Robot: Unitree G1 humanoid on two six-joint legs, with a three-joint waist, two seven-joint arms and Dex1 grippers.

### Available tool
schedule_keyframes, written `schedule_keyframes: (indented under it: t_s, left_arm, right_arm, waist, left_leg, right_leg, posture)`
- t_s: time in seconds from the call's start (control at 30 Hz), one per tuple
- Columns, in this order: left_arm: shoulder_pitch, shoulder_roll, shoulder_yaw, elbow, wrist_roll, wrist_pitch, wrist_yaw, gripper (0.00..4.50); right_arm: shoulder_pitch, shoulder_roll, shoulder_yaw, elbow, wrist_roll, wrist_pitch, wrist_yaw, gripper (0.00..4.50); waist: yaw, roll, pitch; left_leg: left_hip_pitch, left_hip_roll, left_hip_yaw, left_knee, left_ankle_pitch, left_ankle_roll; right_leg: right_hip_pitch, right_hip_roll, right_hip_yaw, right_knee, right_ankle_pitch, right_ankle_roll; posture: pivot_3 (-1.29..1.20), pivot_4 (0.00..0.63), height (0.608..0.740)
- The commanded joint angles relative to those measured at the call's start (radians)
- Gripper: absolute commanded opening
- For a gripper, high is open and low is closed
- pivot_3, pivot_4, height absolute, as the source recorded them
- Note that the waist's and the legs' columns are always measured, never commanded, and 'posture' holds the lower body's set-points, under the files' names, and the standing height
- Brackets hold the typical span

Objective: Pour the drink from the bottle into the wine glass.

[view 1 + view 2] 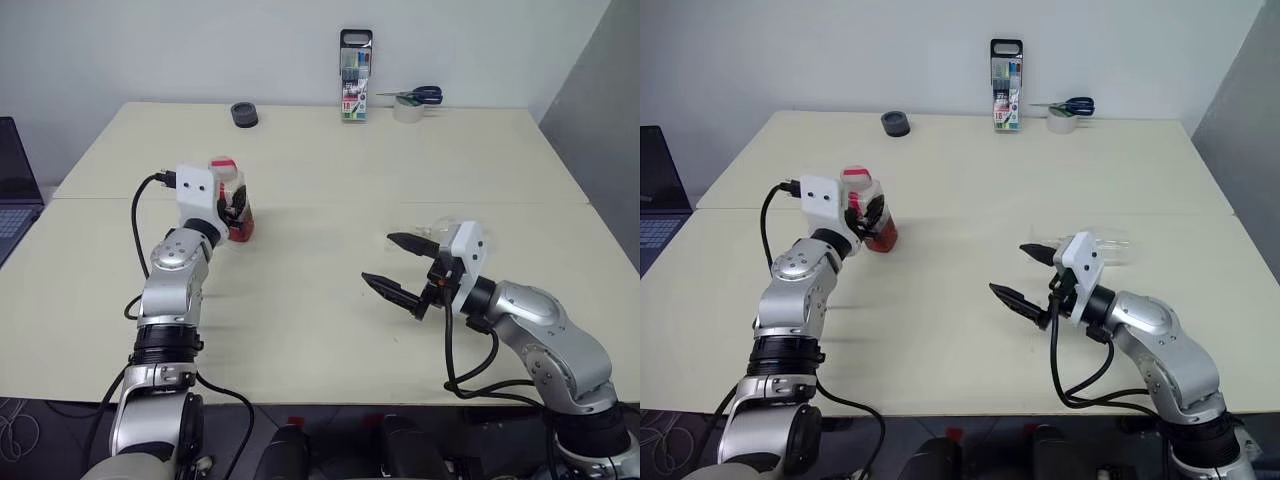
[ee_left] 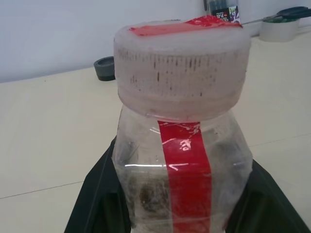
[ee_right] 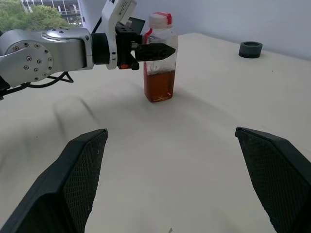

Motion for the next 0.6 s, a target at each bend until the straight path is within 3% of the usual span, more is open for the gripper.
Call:
schedule_keyframes:
  t_s: [0.03,0.3,0.47,0.6]
  left_arm:
    - [0.022,-0.006,0.011,-0.076,-0.053,-0.011,-0.054,1.79]
    - [0.029,-0.022,-0.157,-0.221,-0.167,-0.007,-0.405,1.79]
    - [-0.015,-0.011,-0.245,-0.223,-0.218,0.000,-0.629,1.79]
    - [-0.073,-0.002,-0.296,-0.194,-0.266,0.043,-0.804,1.79]
  right_arm:
    - [-0.024,-0.001,-0.016,-0.042,0.024,-0.003,0.004,4.50]
    - [-0.027,-0.058,-0.127,-0.170,0.137,0.123,-0.052,4.50]
    - [-0.092,-0.061,-0.109,-0.225,0.157,0.239,-0.164,4.50]
    - [-0.166,-0.002,-0.053,-0.200,0.121,0.279,-0.263,4.50]
  waist:
    - [0.000,0.000,0.000]
    - [0.009,0.000,0.000]
    - [-0.001,0.000,0.000]
    - [-0.008,0.000,0.000]
  left_leg:
    - [0.000,0.000,0.000,0.000,0.000,0.000]
    - [-0.005,-0.002,-0.002,0.005,0.000,-0.001]
    - [-0.004,0.000,-0.001,0.005,0.000,0.001]
    - [-0.003,0.000,-0.001,0.005,-0.002,0.003]
  right_leg:
    - [0.000,0.000,0.000,0.000,0.000,0.000]
    - [0.000,-0.001,-0.002,-0.001,0.000,0.000]
    - [0.000,0.000,-0.001,0.000,0.000,0.000]
    - [0.000,0.002,-0.001,0.001,0.000,0.000]
  posture:
    - [0.00,0.150,0.740]
    - [0.00,0.150,0.740]
    - [0.00,0.150,0.740]
    - [0.00,0.150,0.740]
